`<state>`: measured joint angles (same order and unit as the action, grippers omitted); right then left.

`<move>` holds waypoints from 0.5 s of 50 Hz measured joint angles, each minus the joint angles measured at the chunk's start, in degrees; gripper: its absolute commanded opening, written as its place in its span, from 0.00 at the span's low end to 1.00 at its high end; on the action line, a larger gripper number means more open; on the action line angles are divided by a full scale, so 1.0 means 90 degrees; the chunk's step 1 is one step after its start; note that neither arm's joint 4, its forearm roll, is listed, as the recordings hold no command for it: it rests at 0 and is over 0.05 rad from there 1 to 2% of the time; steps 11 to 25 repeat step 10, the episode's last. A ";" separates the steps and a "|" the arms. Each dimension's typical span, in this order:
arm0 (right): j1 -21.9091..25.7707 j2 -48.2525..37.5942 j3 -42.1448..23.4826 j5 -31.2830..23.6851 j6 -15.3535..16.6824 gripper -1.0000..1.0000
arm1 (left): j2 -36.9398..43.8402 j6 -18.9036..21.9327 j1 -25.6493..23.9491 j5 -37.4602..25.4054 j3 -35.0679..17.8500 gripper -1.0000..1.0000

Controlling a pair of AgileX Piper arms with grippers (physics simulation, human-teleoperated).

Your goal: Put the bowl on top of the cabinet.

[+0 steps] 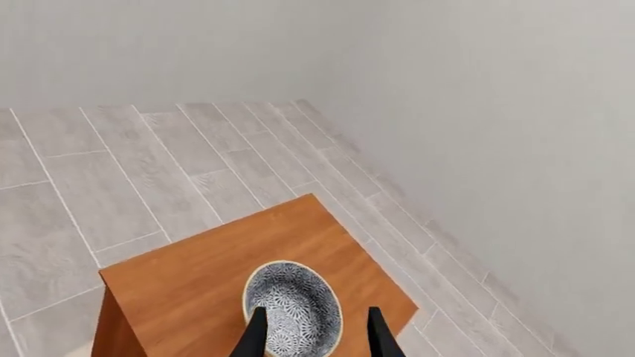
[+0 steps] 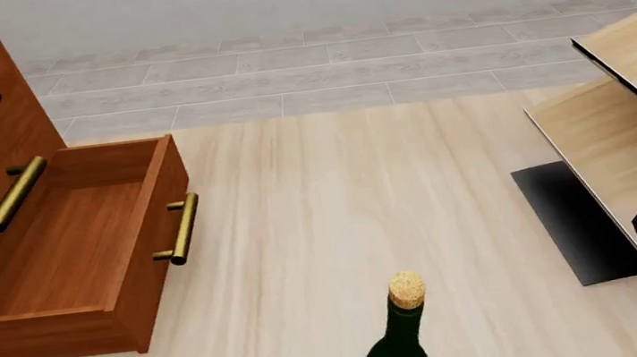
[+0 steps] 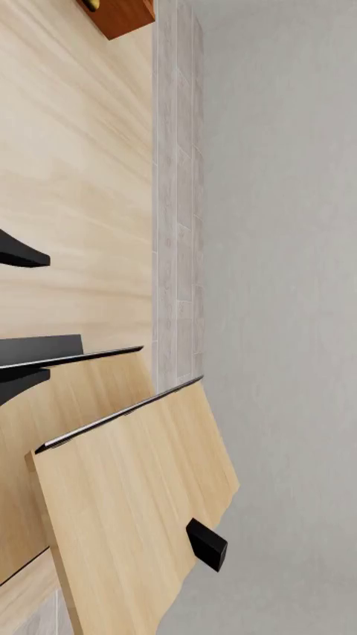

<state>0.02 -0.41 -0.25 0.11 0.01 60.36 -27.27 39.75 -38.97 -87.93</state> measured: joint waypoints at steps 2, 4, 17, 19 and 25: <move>0.0000 0.0000 0.0000 0.0000 0.0000 1.00 | -0.0027 -0.0014 0.0005 -0.0007 -0.0031 1.00; 0.0000 0.0000 0.0000 0.0000 0.0000 1.00 | -0.0050 -0.0027 0.0007 -0.0015 -0.0059 1.00; 0.0000 0.0000 0.0000 0.0000 0.0000 1.00 | -0.0115 -0.0061 0.0000 -0.0033 -0.0125 1.00; 0.0000 0.0000 0.0000 0.0000 0.0000 1.00 | -0.0115 -0.0061 0.0000 -0.0033 -0.0125 1.00; 0.0000 0.0000 0.0000 0.0000 0.0000 1.00 | -0.0115 -0.0061 0.0000 -0.0033 -0.0125 1.00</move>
